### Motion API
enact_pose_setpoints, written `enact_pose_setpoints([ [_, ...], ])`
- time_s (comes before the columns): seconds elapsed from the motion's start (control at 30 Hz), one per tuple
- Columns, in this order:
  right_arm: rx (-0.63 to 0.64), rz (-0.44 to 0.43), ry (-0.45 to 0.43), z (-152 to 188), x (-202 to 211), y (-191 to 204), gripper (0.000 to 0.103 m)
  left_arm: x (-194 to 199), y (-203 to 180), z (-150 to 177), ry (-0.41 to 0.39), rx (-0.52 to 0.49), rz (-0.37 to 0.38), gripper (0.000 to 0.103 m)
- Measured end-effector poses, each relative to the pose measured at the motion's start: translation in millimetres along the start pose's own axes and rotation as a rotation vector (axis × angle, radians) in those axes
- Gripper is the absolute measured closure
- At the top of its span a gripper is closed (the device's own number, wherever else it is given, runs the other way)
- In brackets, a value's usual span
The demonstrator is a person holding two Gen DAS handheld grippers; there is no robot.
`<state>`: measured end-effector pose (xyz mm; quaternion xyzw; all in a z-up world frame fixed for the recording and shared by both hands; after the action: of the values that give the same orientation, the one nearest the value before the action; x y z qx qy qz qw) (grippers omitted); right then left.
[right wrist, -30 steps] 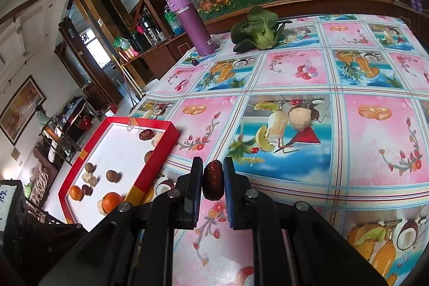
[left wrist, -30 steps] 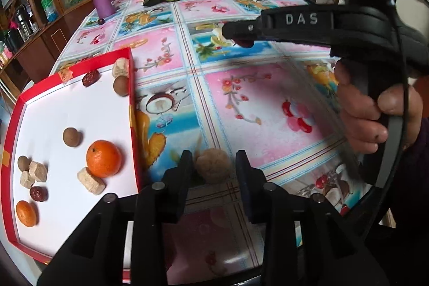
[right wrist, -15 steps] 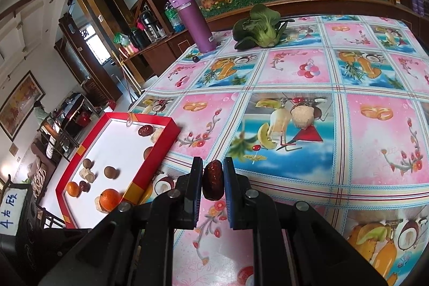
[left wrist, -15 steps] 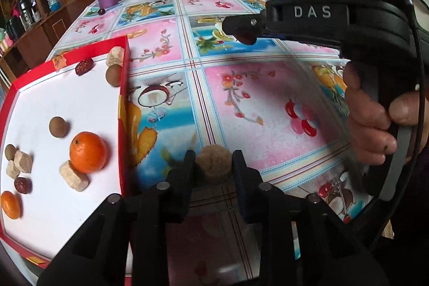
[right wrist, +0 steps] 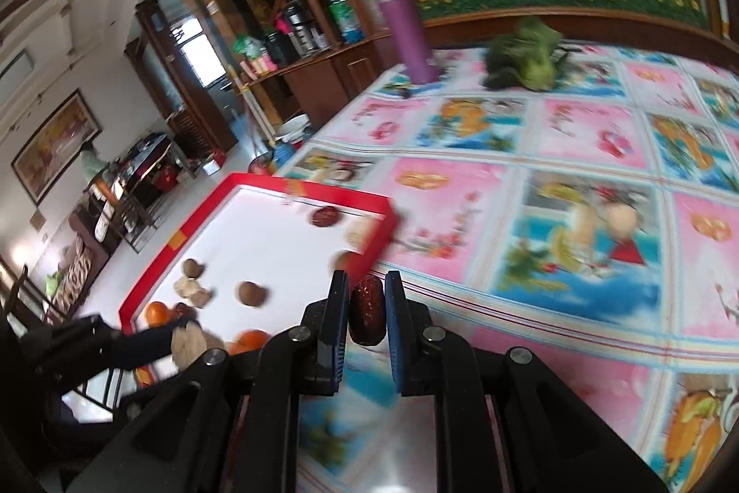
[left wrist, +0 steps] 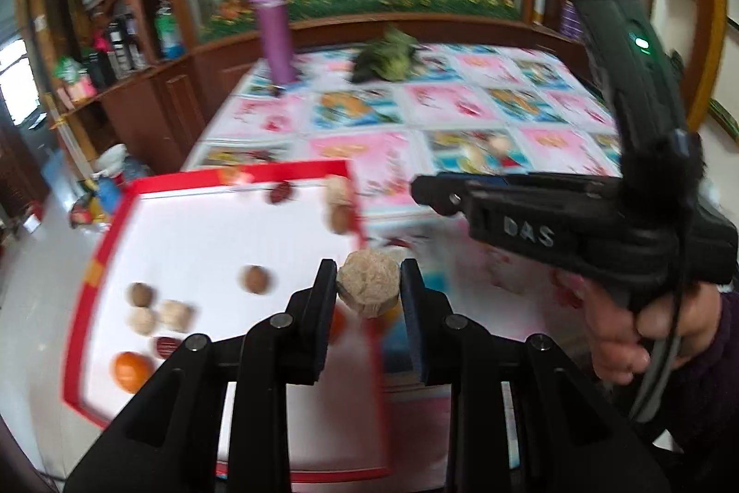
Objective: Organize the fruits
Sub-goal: 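Grasp a round beige chunk with the left tool while the right tool holds the date, then carry the chunk and date over the tray and open both tools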
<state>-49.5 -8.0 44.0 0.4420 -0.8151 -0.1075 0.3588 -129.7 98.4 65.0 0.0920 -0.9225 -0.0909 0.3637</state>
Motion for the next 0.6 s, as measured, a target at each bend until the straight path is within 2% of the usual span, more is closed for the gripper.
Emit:
enact_pose_setpoints([
  [0.23, 0.058, -0.034, 0.044, -5, -35, 40, 0.09, -15, 53, 8, 0.016, 0.081, -0.112, 0.073],
  [0.6, 0.105, -0.04, 0.101, 5, -64, 71, 0.09, -37, 94, 20, 0.052, 0.161, -0.163, 0.073],
])
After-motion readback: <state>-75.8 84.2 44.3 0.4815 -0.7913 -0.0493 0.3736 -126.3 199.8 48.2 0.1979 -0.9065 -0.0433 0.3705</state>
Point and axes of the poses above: each gripper's, at about its wrist camera, not at the fingertips, and x roughly against the way its jaws point, y to its left, z to its underside, the point moved 3 cm from there along -x, roughly the way its jaws point, and after that the axes turned 15 degrees about -z, right-handed, at the moved point
